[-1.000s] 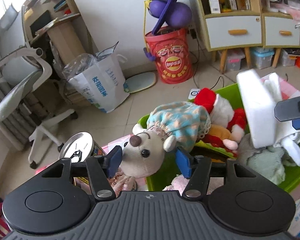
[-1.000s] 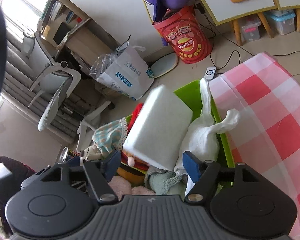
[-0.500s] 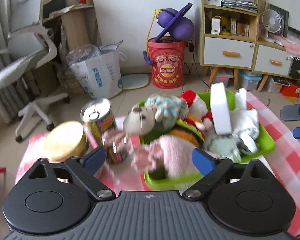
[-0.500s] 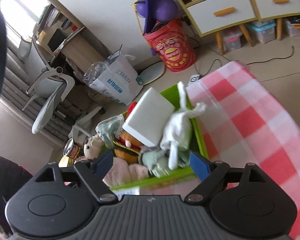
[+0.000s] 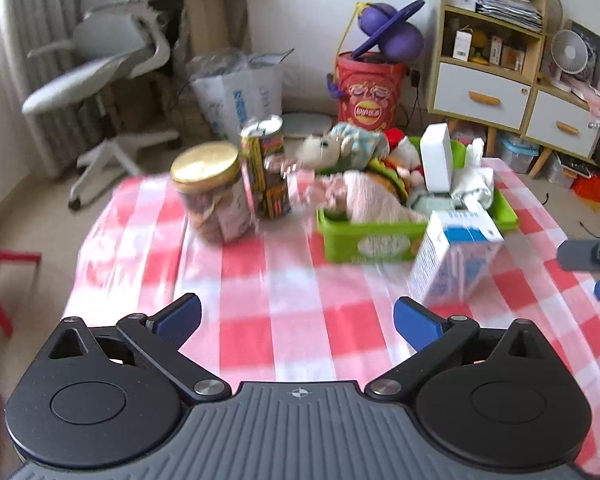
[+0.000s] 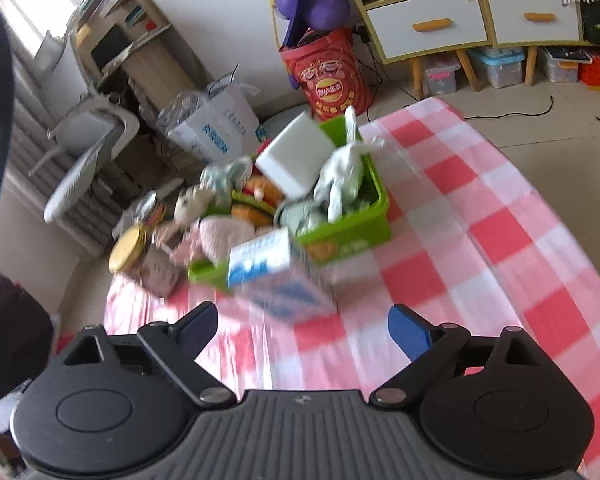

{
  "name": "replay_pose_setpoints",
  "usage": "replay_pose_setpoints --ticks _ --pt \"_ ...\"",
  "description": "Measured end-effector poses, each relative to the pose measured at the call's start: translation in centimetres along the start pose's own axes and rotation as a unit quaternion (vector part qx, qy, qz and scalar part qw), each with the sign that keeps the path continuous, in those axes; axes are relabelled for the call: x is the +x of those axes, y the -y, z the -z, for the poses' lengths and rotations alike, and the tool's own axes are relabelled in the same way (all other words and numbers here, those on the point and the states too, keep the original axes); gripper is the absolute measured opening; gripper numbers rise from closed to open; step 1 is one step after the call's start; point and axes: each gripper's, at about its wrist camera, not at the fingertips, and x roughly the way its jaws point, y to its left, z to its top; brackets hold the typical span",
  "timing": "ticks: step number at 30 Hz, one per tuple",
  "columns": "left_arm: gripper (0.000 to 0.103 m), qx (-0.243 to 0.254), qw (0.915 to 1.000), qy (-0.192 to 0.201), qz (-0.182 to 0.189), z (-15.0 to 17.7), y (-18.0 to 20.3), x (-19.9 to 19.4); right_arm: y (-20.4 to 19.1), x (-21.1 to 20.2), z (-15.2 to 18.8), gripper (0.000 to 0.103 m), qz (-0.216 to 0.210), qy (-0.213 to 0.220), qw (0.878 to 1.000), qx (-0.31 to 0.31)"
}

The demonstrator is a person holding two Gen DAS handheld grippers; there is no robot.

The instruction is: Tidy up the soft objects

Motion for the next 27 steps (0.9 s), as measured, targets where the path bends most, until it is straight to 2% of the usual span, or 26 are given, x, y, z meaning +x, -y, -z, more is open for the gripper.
replay_pose_setpoints --ticks 4,6,8,12,27 --pt "0.098 -0.022 0.9997 -0.007 0.002 2.1 -0.1 -1.2 -1.1 -1.0 2.4 0.076 0.025 0.005 0.999 -0.02" --pt "0.098 -0.035 0.999 -0.028 0.004 2.5 0.0 -1.4 -1.5 -1.3 3.1 0.076 0.046 0.003 0.999 -0.028" --pt "0.098 -0.029 0.9992 -0.022 0.016 2.7 0.4 -2.3 -2.2 -1.6 3.6 0.076 0.059 0.0 0.997 -0.042" --pt "0.098 -0.014 0.9999 -0.002 0.005 3.0 0.6 -3.6 -3.4 -2.2 4.2 0.079 0.061 0.008 0.996 -0.07" --pt "0.098 -0.041 0.999 -0.016 0.001 2.9 -0.6 -3.0 -4.2 -1.0 4.7 0.079 0.091 0.0 0.991 -0.097"
